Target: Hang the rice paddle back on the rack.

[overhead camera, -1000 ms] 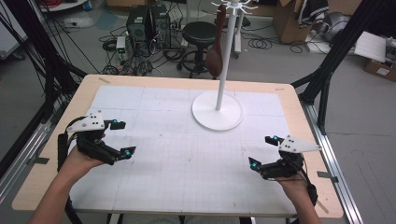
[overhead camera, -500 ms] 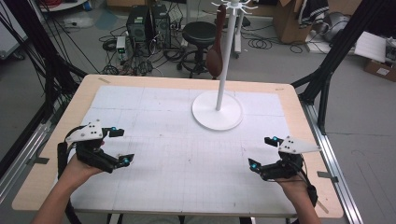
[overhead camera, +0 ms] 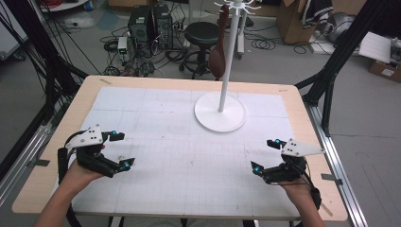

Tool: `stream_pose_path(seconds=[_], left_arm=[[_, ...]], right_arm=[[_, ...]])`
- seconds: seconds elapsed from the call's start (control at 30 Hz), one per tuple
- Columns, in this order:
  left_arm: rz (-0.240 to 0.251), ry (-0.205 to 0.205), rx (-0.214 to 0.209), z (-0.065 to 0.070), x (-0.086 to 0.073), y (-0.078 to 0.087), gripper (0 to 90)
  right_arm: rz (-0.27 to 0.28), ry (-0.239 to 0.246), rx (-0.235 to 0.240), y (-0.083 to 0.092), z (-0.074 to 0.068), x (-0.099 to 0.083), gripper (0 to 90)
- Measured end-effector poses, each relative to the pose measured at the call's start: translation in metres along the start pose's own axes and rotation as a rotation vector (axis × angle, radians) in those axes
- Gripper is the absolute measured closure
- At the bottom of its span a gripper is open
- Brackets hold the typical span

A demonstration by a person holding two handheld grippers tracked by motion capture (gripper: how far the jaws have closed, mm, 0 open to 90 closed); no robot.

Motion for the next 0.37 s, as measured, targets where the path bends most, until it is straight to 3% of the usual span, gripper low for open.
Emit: stream_pose_path(seconds=[0.37], left_arm=[[0.007, 0.000, 0.007, -0.0002, 0.0001, 0.0014, 1.8]], right_arm=[[0.000, -0.002, 0.009, -0.0003, -0.0001, -0.0005, 0.5]])
Point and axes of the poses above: each handheld gripper's, and its own axes: y roughly backward along the jaws, x roughly out of its top, z roughly to its right, the point moved 5 cm from there along -y, roughly forward along the jaws, and after that the axes turned 10 degrees about -z, right-handed, at the moved point
